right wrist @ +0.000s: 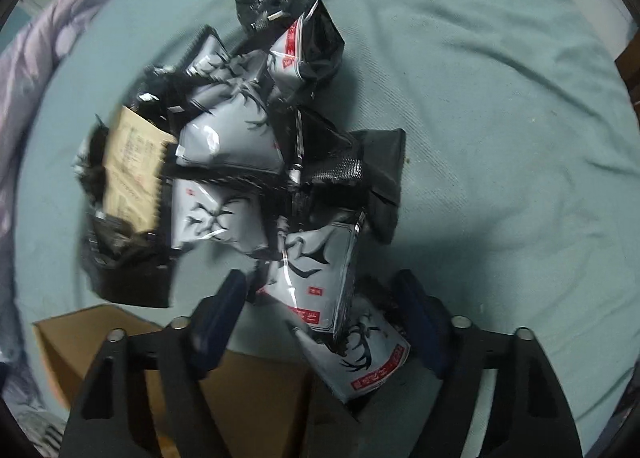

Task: Organize snacks
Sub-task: 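Reach the right gripper to the snack pile and grasp a white-black packet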

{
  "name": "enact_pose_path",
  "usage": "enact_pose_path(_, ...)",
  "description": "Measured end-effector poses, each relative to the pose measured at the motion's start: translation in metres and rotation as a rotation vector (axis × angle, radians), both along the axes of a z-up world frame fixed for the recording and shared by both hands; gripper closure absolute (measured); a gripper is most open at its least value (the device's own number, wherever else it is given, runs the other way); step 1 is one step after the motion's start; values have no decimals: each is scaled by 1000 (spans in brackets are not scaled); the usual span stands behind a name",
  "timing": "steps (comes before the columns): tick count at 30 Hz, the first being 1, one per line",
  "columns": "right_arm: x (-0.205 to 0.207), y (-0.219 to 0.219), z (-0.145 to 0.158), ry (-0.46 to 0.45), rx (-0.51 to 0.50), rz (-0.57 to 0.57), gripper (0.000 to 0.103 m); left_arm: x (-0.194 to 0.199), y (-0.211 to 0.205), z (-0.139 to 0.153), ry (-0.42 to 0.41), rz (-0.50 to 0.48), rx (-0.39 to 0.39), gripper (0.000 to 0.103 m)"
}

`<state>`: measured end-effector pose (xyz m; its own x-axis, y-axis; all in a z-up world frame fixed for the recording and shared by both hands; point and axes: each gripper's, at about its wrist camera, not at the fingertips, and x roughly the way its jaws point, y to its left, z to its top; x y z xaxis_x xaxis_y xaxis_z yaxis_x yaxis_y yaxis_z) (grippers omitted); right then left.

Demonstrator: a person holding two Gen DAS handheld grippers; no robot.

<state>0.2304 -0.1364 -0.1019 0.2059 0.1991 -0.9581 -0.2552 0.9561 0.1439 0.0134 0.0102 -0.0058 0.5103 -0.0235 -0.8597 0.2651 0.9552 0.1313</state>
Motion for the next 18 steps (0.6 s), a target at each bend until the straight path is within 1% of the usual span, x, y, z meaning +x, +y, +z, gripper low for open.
enact_pose_path(2,0,0,2,-33,-10,0,64,2,2,1,-2,7,-18,0)
enact_pose_path(3,1,-3,4,-41,8,-5,75,3,3,1,-2,11,-24,0)
enact_pose_path(4,1,-5,6,-41,30,-11,93,4,5,1,-2,17,-31,0)
enact_pose_path(5,1,-10,8,-39,63,-23,94,5,6,0,-2,22,-34,0)
enact_pose_path(6,0,-12,10,-44,75,-28,96,6,6,-1,-2,28,-38,0)
enact_pose_path(11,-4,-26,33,-114,140,-37,98,11,12,-5,-5,58,-42,0)
enact_pose_path(12,-9,-25,39,-130,156,-41,98,12,13,-5,-7,64,-44,0)
enact_pose_path(15,-31,-44,63,-196,216,-70,99,16,19,-2,-22,91,-56,0)
enact_pose_path(18,-60,-67,89,-250,290,-90,99,22,28,2,-19,127,-94,0)
